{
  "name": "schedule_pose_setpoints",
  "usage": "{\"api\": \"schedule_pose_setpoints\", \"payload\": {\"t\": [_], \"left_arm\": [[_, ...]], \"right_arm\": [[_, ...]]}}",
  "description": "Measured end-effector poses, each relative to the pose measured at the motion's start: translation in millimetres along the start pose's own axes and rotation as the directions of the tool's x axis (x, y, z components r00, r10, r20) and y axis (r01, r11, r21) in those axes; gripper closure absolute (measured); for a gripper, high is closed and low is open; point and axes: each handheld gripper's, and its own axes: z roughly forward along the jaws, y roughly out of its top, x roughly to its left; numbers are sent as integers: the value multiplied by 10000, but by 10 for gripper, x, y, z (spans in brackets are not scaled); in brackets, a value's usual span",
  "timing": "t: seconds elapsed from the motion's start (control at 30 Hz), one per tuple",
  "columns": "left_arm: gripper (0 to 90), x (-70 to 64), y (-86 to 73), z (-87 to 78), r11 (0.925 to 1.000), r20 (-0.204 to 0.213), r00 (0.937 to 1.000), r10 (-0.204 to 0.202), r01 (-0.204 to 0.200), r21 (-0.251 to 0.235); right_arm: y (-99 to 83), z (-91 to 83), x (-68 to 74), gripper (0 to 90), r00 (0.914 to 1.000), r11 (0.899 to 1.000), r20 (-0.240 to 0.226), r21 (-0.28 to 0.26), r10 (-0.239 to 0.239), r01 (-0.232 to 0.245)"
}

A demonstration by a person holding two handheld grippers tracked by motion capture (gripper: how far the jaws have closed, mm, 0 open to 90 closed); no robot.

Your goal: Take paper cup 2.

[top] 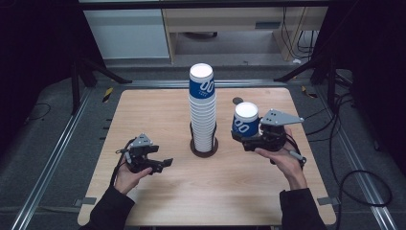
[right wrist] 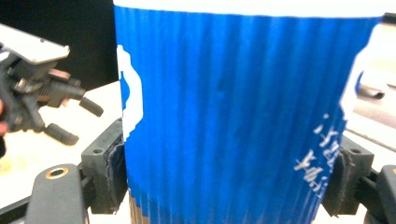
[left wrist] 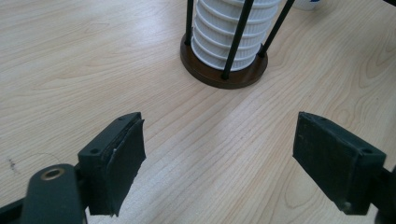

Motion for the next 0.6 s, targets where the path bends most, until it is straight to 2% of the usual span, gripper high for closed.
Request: {"api": "schedule_pose_setpoints", "payload": {"t": [0.03,0.07,0.2,0.33,0.47,0.6], "left_arm": [[162,-4,1,1,10000,13,10000,28,-28,19],[163,-12,3,3,10000,45,10000,57,-57,38],[165,-33,11,3,9999,117,9998,135,-136,47],[165,-55,20,-1,9998,190,9996,211,-212,59],[166,-83,29,0,9994,301,9990,321,-323,81],[165,-114,40,1,9988,467,9979,454,-461,153]], "right_arm": [[0,0,0,198,10000,10000,0,0,0,0],[-59,23,12,197,9998,9996,-165,270,-119,123],[-161,72,29,197,9986,9975,-486,656,-230,262],[-191,88,46,195,9973,9969,-674,712,-279,327],[-272,132,65,195,9957,9935,-820,1010,-438,520],[-307,170,108,195,9911,9893,-1105,1169,-738,867]]}}
